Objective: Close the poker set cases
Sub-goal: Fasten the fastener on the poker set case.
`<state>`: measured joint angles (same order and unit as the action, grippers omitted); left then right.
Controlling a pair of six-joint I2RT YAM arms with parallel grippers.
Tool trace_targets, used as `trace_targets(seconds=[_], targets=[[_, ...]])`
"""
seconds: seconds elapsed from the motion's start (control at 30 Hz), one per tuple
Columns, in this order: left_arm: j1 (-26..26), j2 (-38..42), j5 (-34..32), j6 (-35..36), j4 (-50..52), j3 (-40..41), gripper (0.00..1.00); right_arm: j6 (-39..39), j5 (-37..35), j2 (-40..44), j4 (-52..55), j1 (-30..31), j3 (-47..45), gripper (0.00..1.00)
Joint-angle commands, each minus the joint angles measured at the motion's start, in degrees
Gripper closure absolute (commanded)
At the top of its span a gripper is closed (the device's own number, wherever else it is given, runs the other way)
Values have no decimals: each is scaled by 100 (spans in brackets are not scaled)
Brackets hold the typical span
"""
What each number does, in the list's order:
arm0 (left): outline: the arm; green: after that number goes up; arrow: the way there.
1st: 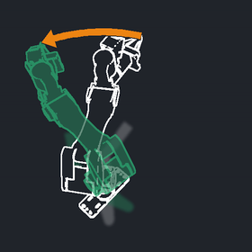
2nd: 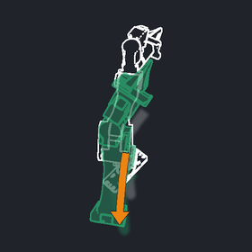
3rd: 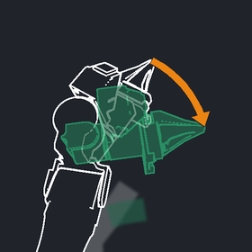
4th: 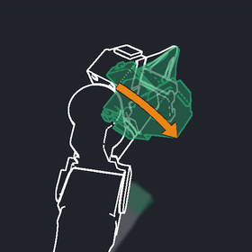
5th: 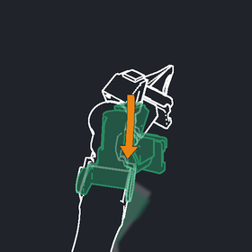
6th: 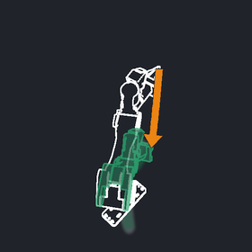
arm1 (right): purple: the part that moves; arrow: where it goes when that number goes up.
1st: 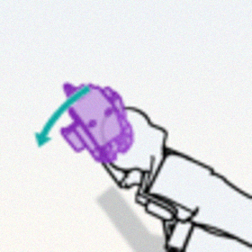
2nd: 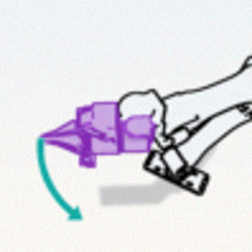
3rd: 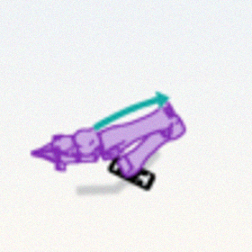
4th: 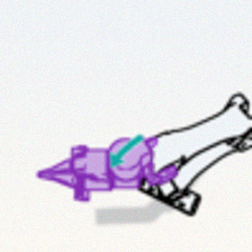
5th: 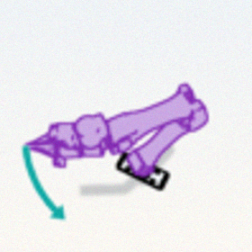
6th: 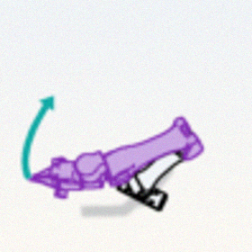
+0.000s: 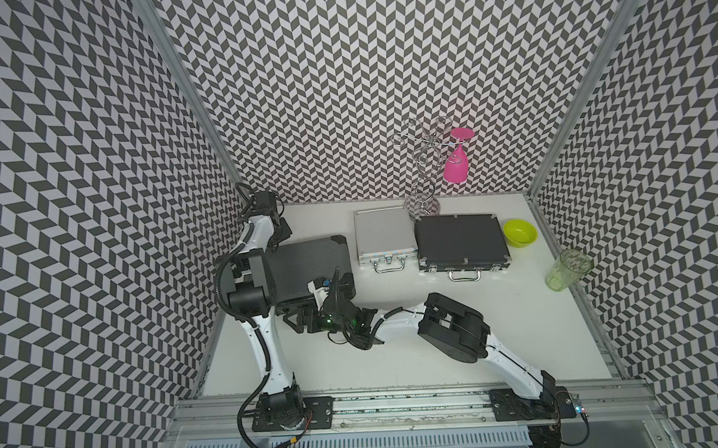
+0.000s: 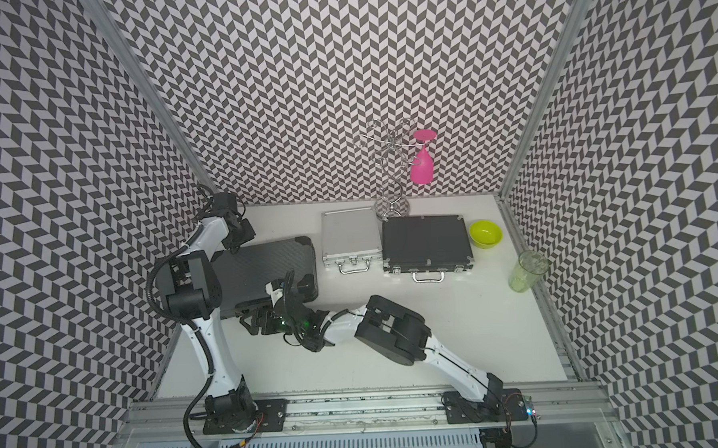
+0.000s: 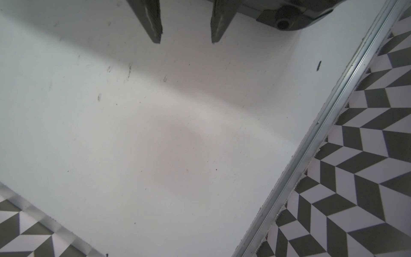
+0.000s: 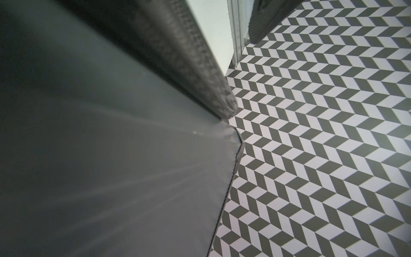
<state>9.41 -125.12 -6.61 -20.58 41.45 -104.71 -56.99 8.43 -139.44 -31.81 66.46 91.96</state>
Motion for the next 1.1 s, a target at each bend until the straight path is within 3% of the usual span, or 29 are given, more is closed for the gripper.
trace_targets(seconds=[0.0, 0.1, 0.37, 0.67, 0.87, 1.07], targets=[[-2, -40, 46, -175, 842, 189, 60, -279, -76, -240, 301, -199, -293, 13], [-9, -52, 54, -175, 847, 205, 60, -231, -70, -221, 376, -238, -283, 13], [-38, -7, 63, -322, 871, 202, 60, 37, -863, -561, 2313, -205, 945, 15], [-35, 21, 23, -306, 957, 67, 60, -368, -1393, -626, 3345, -295, 1221, 19], [-36, 16, 20, -306, 1010, -15, 60, -161, -1898, -896, 4651, -237, 2244, 19], [-32, 23, -16, -302, 1026, -43, 60, -120, -2184, -832, 5139, -236, 2363, 19]])
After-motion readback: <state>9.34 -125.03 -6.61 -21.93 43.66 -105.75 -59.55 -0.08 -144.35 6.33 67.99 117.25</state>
